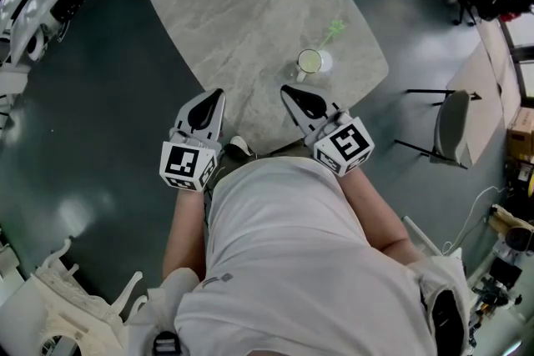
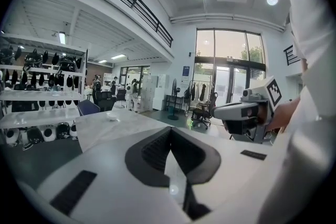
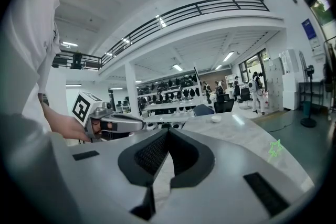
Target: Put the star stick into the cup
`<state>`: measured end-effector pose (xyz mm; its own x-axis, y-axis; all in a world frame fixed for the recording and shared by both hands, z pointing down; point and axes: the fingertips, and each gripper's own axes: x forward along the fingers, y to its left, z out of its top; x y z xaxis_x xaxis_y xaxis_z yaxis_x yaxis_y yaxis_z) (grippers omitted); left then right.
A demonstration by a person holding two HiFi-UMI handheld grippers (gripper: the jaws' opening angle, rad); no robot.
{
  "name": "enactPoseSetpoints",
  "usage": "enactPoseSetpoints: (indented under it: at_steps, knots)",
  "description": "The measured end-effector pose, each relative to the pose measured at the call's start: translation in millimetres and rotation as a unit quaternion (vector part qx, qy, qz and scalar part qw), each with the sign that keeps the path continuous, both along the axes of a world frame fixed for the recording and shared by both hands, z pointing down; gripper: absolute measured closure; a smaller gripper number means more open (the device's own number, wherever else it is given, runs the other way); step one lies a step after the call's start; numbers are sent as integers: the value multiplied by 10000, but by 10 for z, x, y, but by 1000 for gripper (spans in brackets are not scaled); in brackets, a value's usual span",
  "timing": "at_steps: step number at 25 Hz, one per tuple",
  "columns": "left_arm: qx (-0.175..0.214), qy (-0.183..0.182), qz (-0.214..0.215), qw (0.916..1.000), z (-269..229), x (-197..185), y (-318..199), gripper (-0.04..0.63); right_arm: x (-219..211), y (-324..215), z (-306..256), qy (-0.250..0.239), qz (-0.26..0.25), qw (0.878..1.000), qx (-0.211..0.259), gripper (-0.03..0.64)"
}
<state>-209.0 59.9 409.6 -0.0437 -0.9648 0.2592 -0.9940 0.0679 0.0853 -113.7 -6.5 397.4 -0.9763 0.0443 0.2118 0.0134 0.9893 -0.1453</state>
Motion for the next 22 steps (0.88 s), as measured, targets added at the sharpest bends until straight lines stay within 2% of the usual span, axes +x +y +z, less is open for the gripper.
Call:
enactPoseSetpoints:
  at_steps: [22]
  knots:
    - [-88,14,149,9998,38,48,-95,592,84,-41,109,113,125,9998,-81,607]
